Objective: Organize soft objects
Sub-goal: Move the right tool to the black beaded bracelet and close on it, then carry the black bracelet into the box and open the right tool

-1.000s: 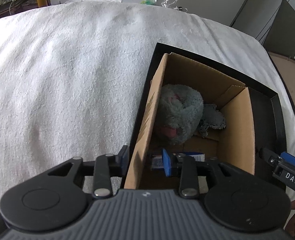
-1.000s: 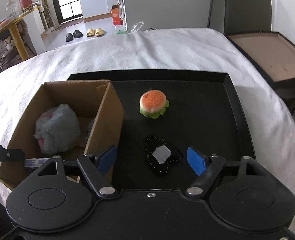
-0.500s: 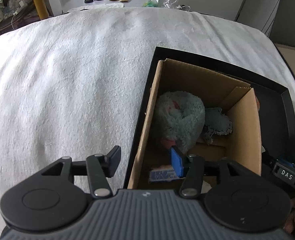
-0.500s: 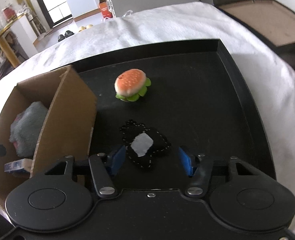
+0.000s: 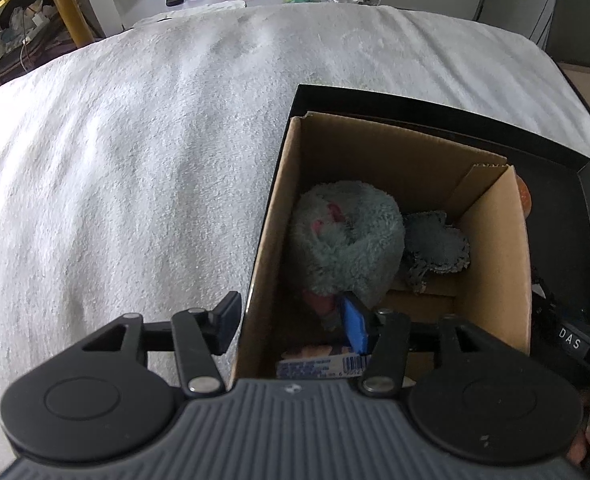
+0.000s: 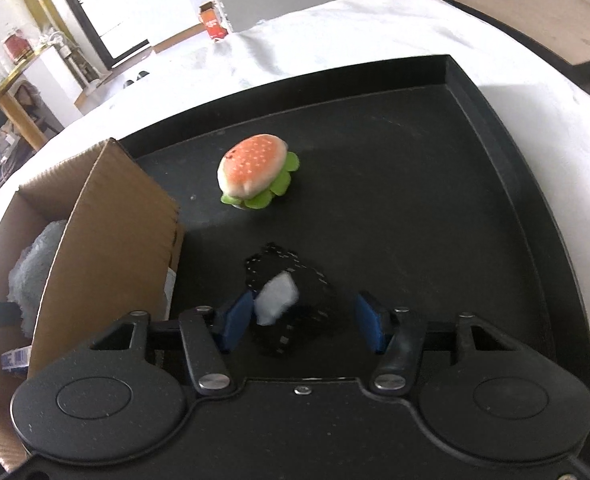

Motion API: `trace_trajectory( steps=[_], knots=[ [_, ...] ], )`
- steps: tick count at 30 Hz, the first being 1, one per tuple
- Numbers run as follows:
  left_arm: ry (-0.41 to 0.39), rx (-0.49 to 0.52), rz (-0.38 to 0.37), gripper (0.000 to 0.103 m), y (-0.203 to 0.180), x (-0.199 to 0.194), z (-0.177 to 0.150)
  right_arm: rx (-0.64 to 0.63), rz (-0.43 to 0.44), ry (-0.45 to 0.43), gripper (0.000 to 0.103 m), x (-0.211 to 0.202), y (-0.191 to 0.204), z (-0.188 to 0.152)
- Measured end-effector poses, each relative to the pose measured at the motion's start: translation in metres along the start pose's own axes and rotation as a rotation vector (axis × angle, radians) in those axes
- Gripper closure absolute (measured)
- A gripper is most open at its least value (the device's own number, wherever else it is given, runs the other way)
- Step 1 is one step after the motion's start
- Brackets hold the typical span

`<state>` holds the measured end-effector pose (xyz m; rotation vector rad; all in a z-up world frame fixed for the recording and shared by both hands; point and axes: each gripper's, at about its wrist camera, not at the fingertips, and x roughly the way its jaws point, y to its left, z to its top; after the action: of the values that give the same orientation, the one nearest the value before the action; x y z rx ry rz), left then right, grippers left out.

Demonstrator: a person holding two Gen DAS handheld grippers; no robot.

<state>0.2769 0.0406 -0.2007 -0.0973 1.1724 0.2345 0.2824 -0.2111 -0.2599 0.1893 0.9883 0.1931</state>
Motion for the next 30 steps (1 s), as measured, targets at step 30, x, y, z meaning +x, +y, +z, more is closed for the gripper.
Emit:
trace_trajectory(
  steps=[30],
  knots=[
    [-0.027, -0.037, -0.036, 0.050, 0.021, -0.023, -0.014, -0.020, 0.043, -0.080, 0.072, -0.049, 0.018, 0.018]
  ],
)
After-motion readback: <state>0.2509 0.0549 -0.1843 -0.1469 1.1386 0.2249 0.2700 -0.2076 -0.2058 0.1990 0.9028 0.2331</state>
